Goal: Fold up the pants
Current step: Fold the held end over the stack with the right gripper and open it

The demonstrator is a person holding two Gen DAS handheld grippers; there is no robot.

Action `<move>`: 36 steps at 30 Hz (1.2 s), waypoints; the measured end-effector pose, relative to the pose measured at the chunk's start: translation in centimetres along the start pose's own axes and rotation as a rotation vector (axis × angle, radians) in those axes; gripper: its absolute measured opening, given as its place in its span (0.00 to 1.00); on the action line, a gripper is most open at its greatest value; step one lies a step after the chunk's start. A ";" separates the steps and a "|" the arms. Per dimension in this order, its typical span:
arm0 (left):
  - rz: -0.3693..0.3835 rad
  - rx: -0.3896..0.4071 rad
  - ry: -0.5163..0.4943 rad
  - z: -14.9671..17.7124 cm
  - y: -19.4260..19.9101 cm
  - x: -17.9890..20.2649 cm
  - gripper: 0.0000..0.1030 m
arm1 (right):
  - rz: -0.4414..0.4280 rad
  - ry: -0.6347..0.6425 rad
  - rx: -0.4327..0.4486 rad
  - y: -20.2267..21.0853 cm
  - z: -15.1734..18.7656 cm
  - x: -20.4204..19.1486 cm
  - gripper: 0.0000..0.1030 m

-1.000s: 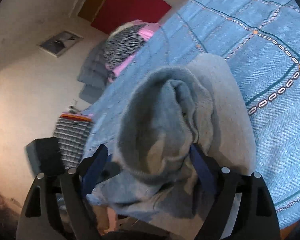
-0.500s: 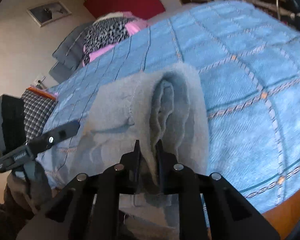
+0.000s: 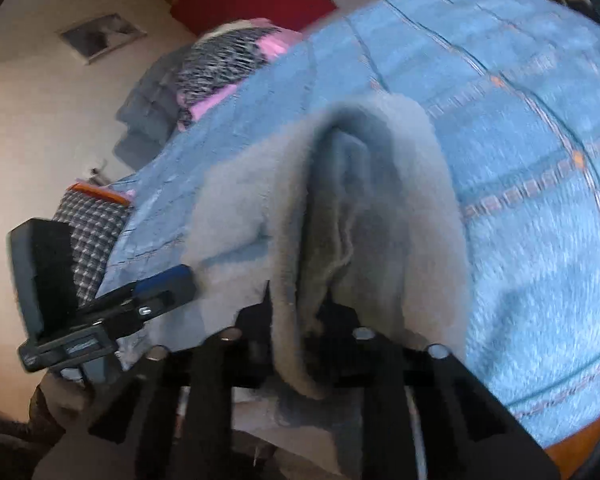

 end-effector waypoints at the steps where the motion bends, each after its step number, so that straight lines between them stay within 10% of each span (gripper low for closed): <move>1: -0.005 0.009 0.010 -0.3 0.3 -0.3 0.60 | -0.012 0.023 0.016 0.4 -0.7 -0.8 0.15; 9: -0.006 0.111 0.050 -2.6 3.7 -1.5 0.68 | -0.017 0.163 0.156 6.5 -4.2 -5.9 0.15; 18: -0.039 -0.007 -0.122 0.1 -0.9 1.9 0.70 | 0.259 0.122 -0.039 1.9 0.7 2.2 0.22; 28: -0.059 0.000 -0.143 0.9 -1.2 2.0 0.70 | 0.431 0.278 0.115 5.8 -0.5 -0.3 0.47; 36: -0.025 0.025 -0.246 2.2 1.4 4.6 0.71 | 0.228 0.308 0.093 3.0 -3.0 -2.6 0.47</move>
Point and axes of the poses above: each gripper's, at about its wrist camera, not at the fingertips, and y roughly against the way its jaws point, x to its right, z to its underside, the point moved 2 cm from there along -y, roughly the way its jaws point, and after that the axes turned 10 degrees about -z, right-handed, at the moved point
